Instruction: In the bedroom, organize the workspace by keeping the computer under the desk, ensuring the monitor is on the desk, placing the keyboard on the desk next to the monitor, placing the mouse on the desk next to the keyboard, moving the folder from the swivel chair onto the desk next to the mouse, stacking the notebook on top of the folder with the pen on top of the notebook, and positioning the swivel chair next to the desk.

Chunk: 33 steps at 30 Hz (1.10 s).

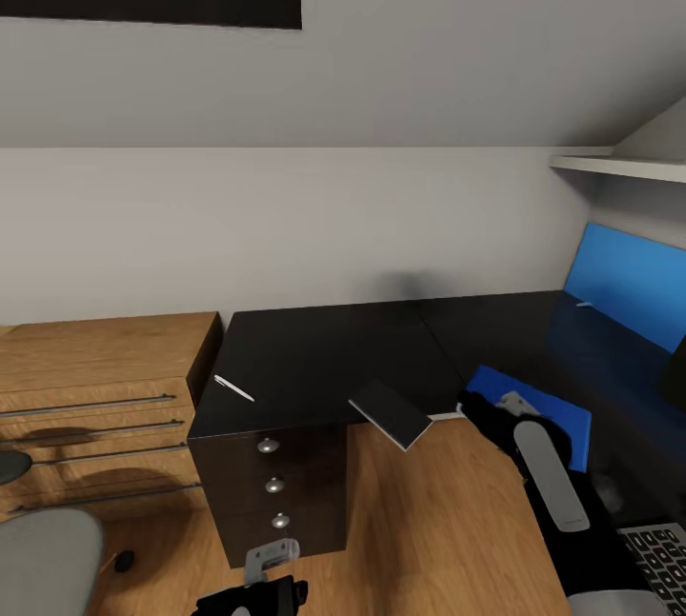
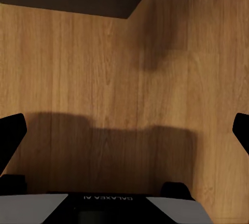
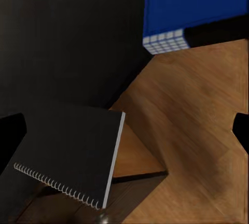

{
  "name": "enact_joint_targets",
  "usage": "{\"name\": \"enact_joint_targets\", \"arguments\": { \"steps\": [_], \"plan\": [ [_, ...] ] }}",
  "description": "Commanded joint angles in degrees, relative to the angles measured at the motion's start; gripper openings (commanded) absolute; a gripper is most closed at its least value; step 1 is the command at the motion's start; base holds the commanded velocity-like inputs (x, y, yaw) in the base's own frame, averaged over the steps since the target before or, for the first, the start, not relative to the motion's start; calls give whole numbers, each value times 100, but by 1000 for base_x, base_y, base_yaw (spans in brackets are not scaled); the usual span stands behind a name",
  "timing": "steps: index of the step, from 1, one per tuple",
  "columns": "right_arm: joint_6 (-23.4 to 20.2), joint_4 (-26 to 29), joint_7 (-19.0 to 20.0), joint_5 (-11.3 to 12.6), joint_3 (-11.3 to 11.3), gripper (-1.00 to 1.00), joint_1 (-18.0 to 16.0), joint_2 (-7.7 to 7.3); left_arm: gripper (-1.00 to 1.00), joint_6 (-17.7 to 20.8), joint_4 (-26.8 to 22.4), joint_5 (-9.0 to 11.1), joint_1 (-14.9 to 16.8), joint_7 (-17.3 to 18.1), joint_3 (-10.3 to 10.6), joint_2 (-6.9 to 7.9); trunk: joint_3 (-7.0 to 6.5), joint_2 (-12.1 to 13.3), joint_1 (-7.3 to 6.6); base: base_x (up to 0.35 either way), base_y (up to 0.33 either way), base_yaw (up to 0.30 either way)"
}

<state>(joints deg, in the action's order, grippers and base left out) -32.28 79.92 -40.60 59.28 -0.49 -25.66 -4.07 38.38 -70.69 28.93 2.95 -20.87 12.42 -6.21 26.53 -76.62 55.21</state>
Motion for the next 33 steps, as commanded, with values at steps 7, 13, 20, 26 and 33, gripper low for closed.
{"name": "enact_joint_targets", "arguments": {
  "steps": [7, 13, 20, 26, 33],
  "plan": [
    [-422, 297, -290, 164, -61, 100, -1, 4, 100, 9, 8, 60, 4, -55, 4, -2, 7, -4, 0, 0, 0, 0],
    [-476, 330, -332, 472, -85, 100, -1, -10, 100, 5, 10, 57, 4, -57, 3, -2, 7, -4, 0, 0, 0, 0],
    [-479, 310, -338, 560, -97, 100, -1, -19, 100, 4, 11, 57, 4, -58, 5, -2, 7, -4, 0, 0, 0, 0],
    [-494, 320, -355, 586, -110, 100, -1, -21, 100, 4, 11, 60, 4, -57, 4, -2, 7, -4, 0, 0, 0, 0],
    [-498, 314, -362, 592, -118, 100, 4, -15, 100, 3, 11, 53, 4, -58, 1, 4, 7, -4, 0, 0, 0, 0]
  ]
}}
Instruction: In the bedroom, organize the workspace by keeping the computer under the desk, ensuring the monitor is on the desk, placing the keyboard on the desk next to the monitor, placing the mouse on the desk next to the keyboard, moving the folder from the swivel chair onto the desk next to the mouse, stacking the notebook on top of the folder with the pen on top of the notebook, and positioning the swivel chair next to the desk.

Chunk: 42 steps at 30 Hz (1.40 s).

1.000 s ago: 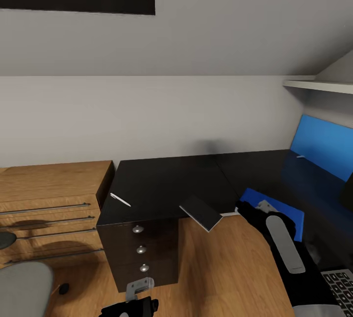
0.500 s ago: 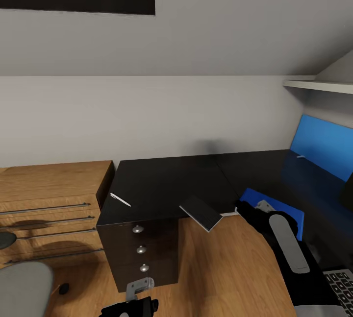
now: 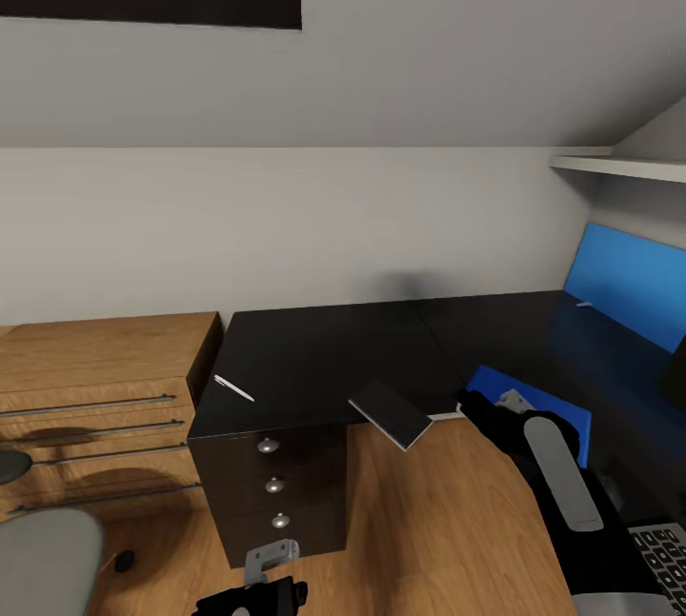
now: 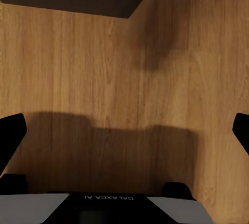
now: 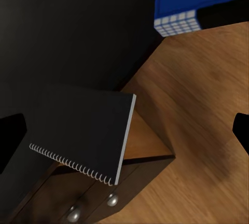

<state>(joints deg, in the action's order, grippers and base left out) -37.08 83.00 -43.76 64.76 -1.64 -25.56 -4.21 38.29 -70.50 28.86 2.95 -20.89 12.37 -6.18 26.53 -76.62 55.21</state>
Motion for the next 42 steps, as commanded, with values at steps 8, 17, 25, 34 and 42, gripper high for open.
{"name": "enact_joint_targets", "arguments": {
  "steps": [8, 17, 25, 34, 42],
  "plan": [
    [16, -11, -62, 52, -3, 100, -1, 16, 100, -1, -41, 50, 3, -61, 3, 3, 7, -4, 0, -33, 0, 133],
    [16, -12, -57, 48, -1, 100, -1, 19, 100, 0, -42, 48, 3, -63, -15, 13, 14, -4, 0, -290, 51, 76],
    [13, -45, -48, 46, -3, 100, -1, 17, 100, -6, -71, 49, 3, -63, -49, 39, 14, -4, 0, -194, 35, 1],
    [16, -144, -21, 55, 1, 100, -1, 22, 100, -223, -420, 50, 3, -84, -71, 32, 14, -4, 0, -11, 2, 0],
    [28, -584, 49, 68, -15, 100, -1, 29, 100, -449, -537, 50, 3, -95, -76, 29, 139, -285, 154, -1, 0, 0]
  ]
}}
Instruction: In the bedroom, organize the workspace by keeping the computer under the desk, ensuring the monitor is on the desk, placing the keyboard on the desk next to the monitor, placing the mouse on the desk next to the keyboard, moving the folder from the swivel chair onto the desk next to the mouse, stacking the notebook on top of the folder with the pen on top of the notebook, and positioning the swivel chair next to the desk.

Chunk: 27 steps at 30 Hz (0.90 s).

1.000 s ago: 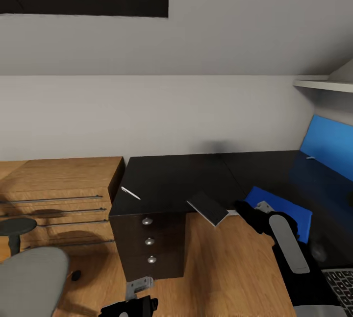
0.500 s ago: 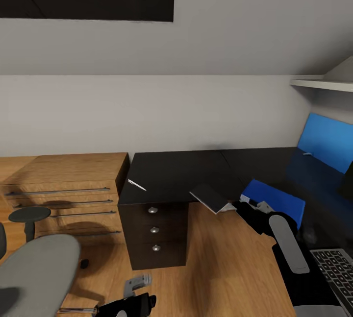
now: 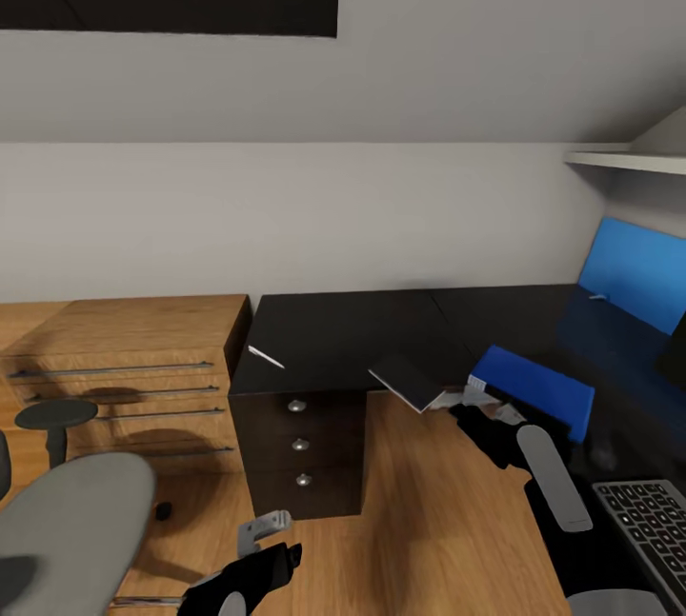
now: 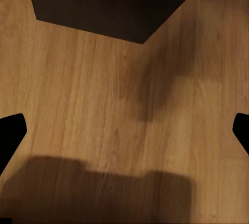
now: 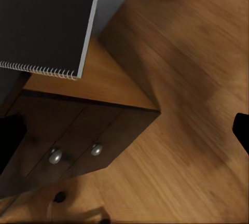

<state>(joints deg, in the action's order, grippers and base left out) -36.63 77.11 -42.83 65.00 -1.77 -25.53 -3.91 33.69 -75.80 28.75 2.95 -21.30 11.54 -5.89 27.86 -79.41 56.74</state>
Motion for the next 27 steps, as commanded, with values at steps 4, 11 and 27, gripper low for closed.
{"name": "enact_joint_targets", "arguments": {
  "steps": [4, 11, 27],
  "plan": [
    [1, -145, 179, 33, 2, 100, -5, 2, 100, -18, -21, 61, 4, -57, 6, 0, 79, -166, 89, 0, 0, 0],
    [42, -640, 1257, -2, 15, 100, -5, -23, 100, -35, -22, 55, 4, -59, 6, 0, 204, -447, 242, 0, 0, 0],
    [432, -1604, 3714, -345, 18, 100, -5, -138, 100, -38, -23, 52, 4, -59, 7, 0, 492, -1088, 594, 0, 0, 0]
  ]
}}
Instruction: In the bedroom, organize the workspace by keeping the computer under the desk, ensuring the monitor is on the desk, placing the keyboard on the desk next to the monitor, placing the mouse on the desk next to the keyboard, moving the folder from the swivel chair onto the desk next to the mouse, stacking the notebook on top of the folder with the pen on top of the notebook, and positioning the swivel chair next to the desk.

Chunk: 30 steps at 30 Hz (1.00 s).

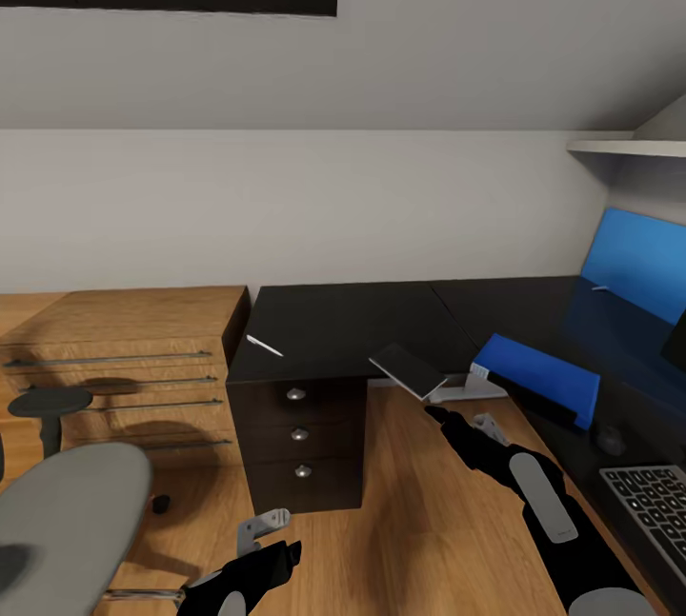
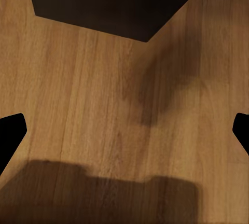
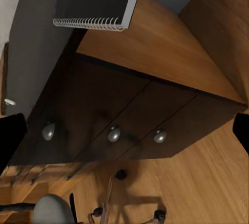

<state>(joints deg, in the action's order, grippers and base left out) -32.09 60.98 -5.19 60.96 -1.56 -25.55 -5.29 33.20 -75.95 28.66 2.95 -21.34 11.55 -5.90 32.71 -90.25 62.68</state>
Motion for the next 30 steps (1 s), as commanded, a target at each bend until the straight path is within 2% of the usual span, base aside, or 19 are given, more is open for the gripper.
{"name": "enact_joint_targets", "arguments": {
  "steps": [1, 6, 13, 14, 15, 21, 30],
  "plan": [
    [-15, -20, 65, 53, -5, 100, -3, -5, 100, 12, -8, 60, 4, -55, 8, 1, 25, -45, 22, 0, 0, 0],
    [19, -293, 821, 44, -17, 100, -3, -85, 100, 13, -3, 56, 4, -55, 12, 1, 114, -245, 132, 0, 0, 0],
    [187, -854, 2253, 42, -117, 100, -3, -202, 100, 12, 0, 52, 4, -55, 13, 1, 240, -526, 286, 0, 0, 0],
    [234, -953, 2558, 41, -168, 100, -3, -214, 100, 13, 1, 52, 4, -55, 13, 1, 258, -566, 308, 0, 0, 0],
    [251, -989, 2670, 40, -195, 100, -3, -219, 100, 13, 1, 52, 4, -55, 13, 1, 276, -606, 330, 0, 0, 0],
    [300, -1102, 3005, 39, -388, 100, -3, -231, 100, 13, 8, 52, 4, -55, 13, 1, 384, -847, 462, 0, 0, 0],
    [305, -1137, 3075, 39, -661, 100, -3, -241, 100, 16, 20, 59, 4, -53, 14, 1, 545, -1208, 659, 0, 0, 0]
  ]
}}
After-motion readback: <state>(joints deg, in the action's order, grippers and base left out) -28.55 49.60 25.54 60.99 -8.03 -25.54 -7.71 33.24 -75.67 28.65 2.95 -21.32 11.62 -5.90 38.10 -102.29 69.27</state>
